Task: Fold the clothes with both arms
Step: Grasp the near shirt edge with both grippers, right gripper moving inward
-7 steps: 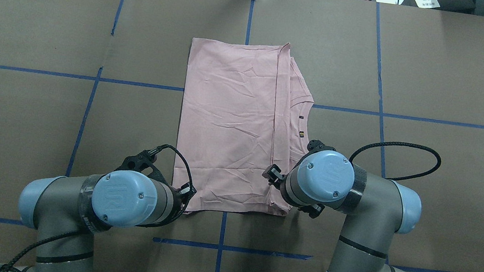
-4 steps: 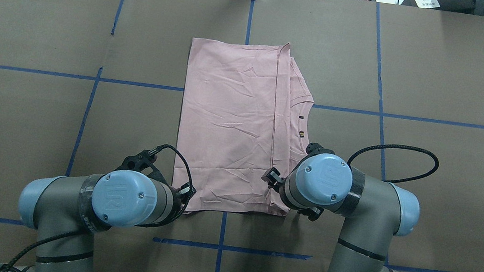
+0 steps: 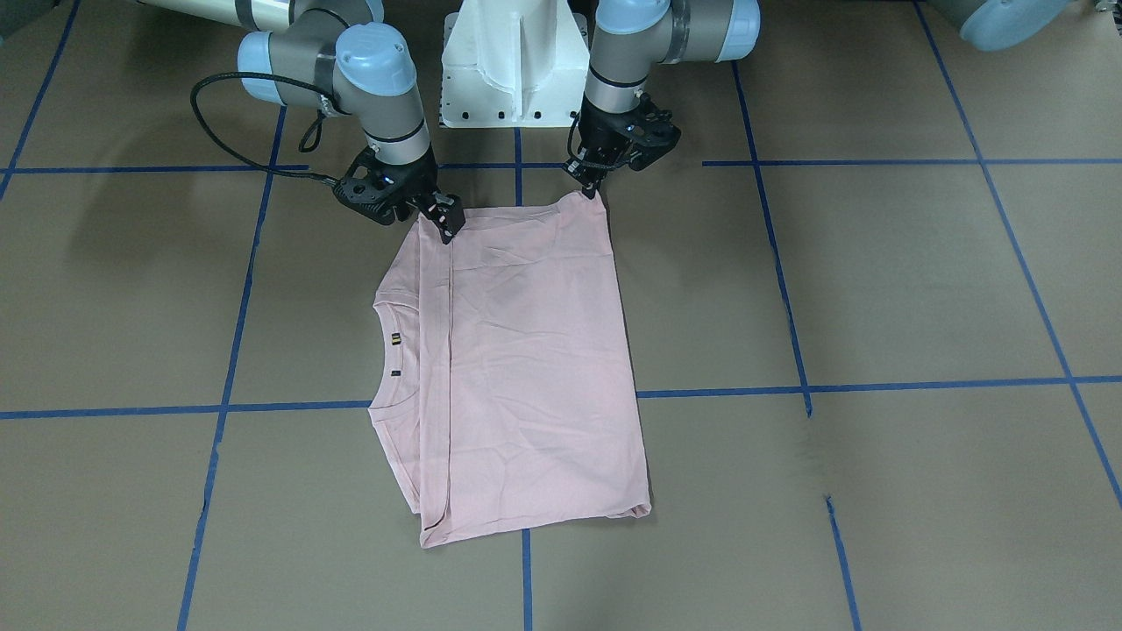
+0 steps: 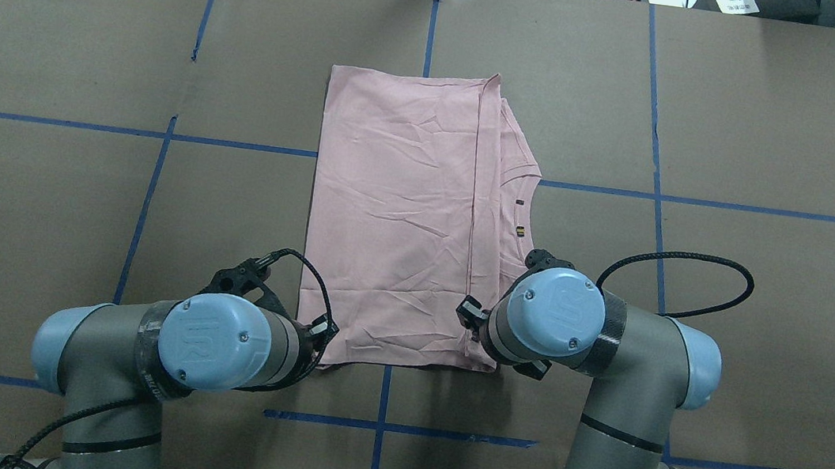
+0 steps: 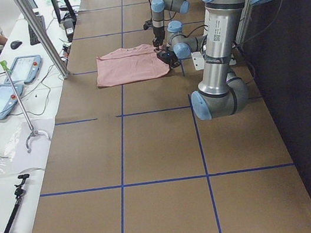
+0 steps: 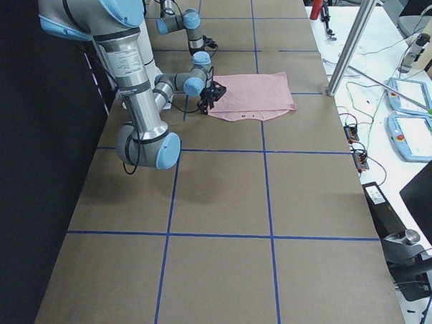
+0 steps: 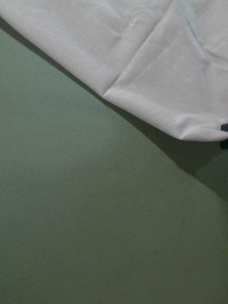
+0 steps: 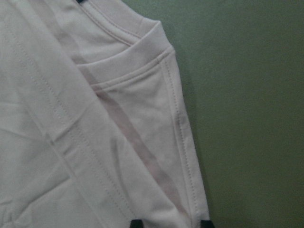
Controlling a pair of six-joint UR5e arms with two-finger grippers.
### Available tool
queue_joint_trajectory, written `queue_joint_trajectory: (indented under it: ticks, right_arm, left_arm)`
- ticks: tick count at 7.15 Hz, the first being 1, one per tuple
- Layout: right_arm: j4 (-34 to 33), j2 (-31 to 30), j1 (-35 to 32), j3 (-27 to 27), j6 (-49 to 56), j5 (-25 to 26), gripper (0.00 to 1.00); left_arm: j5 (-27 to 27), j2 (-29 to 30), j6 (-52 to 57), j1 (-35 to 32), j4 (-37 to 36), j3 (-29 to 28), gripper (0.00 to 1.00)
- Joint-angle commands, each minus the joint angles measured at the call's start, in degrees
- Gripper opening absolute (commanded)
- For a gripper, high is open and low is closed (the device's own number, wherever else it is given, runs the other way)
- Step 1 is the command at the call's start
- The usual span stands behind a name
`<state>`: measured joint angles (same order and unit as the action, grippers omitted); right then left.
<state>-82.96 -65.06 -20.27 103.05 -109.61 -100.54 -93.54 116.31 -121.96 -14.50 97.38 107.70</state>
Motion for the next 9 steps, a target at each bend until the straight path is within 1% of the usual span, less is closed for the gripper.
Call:
queue_joint_trajectory:
  ticks: [1,4,6,7,8,9]
  right_arm:
    - [0.0,0.0,0.1,0.1,0.0,0.0,0.0]
    - [0.1,0.2,0.1,0.7,-0.1,0.4,0.0]
    - [0.1,-0.4,-0.1,3.1,0.2,-0.1,0.0]
    - [0.3,-0.9,-0.1,3.5,0.4,-0.4,0.0]
    - [0.6,-1.2,-0.1,3.7,0.4,-0.4,0.0]
    - [0.7,-1.2,-0.1,4.2,0.4,-0.5,0.0]
  left_arm:
    - [-0.1,0.0,0.1,0.1,0.1,0.0,0.0]
    - [-0.1,0.1,0.1,0.2,0.1,-0.1,0.0]
    - [-0.1,0.1,0.1,0.2,0.0,0.0,0.0]
    - [-0.1,-0.2,1.7,0.1,-0.9,1.6,0.0]
    - [-0.2,-0.6,2.5,0.4,-4.2,4.5,0.0]
    - [-0.2,-0.6,3.2,0.7,-6.1,6.1,0.0]
